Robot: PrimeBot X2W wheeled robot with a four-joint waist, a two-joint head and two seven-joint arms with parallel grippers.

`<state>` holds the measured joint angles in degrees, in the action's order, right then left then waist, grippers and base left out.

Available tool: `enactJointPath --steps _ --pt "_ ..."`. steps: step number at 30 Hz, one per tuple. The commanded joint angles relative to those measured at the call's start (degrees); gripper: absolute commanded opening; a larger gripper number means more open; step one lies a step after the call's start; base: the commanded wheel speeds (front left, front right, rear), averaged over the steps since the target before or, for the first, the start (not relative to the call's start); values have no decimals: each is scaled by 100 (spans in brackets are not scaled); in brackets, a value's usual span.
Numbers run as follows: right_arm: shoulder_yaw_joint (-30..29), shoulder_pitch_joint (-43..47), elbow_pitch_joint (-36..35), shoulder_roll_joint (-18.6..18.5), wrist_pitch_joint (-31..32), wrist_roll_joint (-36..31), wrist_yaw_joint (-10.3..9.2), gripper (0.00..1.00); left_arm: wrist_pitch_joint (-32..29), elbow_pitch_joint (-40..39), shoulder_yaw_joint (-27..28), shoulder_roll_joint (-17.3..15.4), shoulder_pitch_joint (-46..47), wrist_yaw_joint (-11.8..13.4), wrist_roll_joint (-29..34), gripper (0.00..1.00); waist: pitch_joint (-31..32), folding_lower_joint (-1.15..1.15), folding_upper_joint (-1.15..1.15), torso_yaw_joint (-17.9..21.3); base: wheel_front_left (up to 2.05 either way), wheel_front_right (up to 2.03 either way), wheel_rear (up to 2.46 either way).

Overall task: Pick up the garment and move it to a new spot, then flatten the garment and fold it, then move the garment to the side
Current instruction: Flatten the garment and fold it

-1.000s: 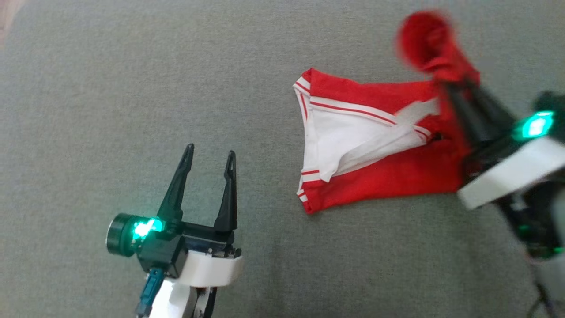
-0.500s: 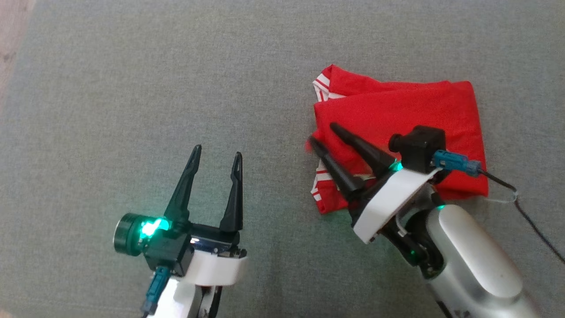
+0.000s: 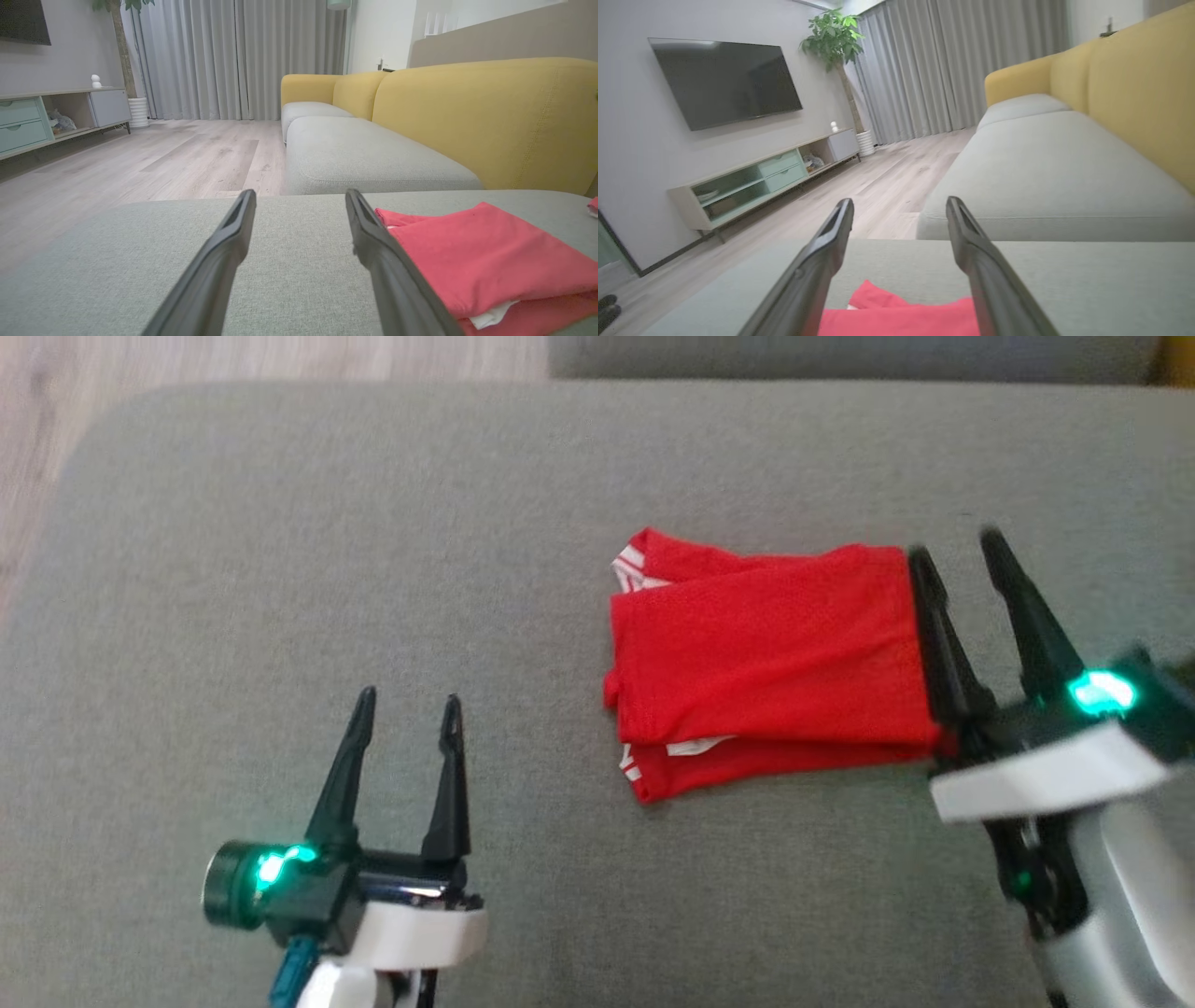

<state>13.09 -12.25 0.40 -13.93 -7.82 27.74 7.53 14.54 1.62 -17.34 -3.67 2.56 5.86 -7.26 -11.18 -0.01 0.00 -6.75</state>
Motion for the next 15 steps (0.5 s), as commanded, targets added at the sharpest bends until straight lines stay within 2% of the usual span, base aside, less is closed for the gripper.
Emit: enactJointPath --steps 1,6,15 --pt "70 125 -102 -106 -227 12 -4 100 46 -223 257 21 5 -12 -85 100 237 1 0 159 0 0 0" --pt "58 757 535 -301 -683 -181 -4 100 46 -183 367 37 -375 -22 -159 100 643 1 0 289 0 0 0" --pt "-274 1691 879 300 -716 -983 -4 100 46 -32 571 53 -1179 -95 -149 100 1314 1 0 423 0 0 0"
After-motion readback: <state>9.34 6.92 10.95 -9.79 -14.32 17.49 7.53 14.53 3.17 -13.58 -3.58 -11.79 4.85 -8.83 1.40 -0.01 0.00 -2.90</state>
